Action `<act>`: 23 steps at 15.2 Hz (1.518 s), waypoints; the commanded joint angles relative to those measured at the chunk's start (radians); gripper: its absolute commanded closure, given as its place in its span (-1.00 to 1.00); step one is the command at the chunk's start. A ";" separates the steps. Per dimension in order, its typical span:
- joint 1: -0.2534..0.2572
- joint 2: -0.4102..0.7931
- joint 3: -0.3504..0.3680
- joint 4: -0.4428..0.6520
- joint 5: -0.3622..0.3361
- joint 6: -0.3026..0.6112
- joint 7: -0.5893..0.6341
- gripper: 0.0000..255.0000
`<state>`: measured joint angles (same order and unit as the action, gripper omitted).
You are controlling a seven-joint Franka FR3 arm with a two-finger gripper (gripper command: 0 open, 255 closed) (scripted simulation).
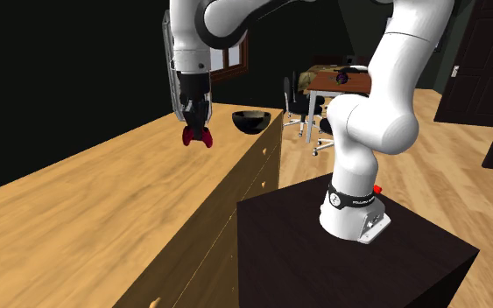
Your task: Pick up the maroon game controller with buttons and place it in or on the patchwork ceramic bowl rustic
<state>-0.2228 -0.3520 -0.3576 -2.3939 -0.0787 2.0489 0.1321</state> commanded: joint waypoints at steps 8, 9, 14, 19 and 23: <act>0.001 -0.037 0.016 0.092 -0.002 -0.128 0.012 1.00; 0.001 -0.040 0.017 0.103 -0.002 -0.142 0.012 1.00; -0.033 -0.078 -0.025 0.098 -0.032 -0.172 -0.048 1.00; -0.088 -0.118 -0.104 0.088 -0.083 -0.195 -0.157 1.00; -0.128 -0.129 -0.173 0.101 -0.119 -0.211 -0.250 1.00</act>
<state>-0.3404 -0.4733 -0.5168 -2.2968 -0.1874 1.8482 -0.0957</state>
